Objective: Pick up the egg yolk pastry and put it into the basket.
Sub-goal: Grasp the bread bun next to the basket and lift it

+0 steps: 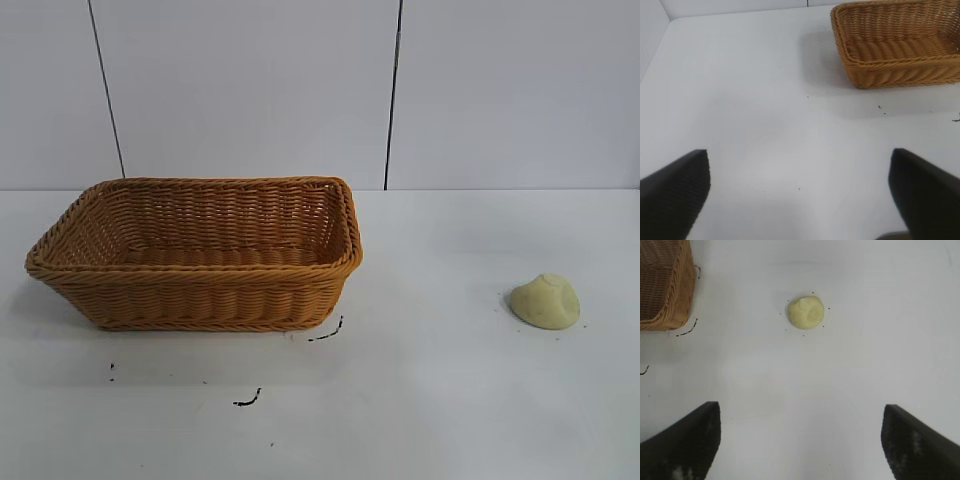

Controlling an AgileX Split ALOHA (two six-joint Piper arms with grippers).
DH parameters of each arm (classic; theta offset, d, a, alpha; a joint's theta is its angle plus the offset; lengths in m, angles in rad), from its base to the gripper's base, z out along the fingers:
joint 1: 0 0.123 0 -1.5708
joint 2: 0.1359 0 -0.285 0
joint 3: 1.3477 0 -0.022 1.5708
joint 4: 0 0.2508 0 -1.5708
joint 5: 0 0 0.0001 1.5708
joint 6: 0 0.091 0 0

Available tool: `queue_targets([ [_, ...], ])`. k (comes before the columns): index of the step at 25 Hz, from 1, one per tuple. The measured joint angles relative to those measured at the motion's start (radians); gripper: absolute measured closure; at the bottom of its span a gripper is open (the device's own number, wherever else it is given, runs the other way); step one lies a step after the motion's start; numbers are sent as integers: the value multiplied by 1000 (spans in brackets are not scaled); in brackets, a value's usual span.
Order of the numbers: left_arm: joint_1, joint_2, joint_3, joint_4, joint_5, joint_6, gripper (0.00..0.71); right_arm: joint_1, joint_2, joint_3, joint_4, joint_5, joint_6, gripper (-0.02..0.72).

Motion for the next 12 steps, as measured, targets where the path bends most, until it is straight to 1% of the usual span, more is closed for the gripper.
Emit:
queue_targets([
  [4,0,0,0,0,0,0,14,0,242,-134,0,16,-7,78],
  [12,0,0,0,0,0,0,14,0,621,-382,0,37,-50,78],
])
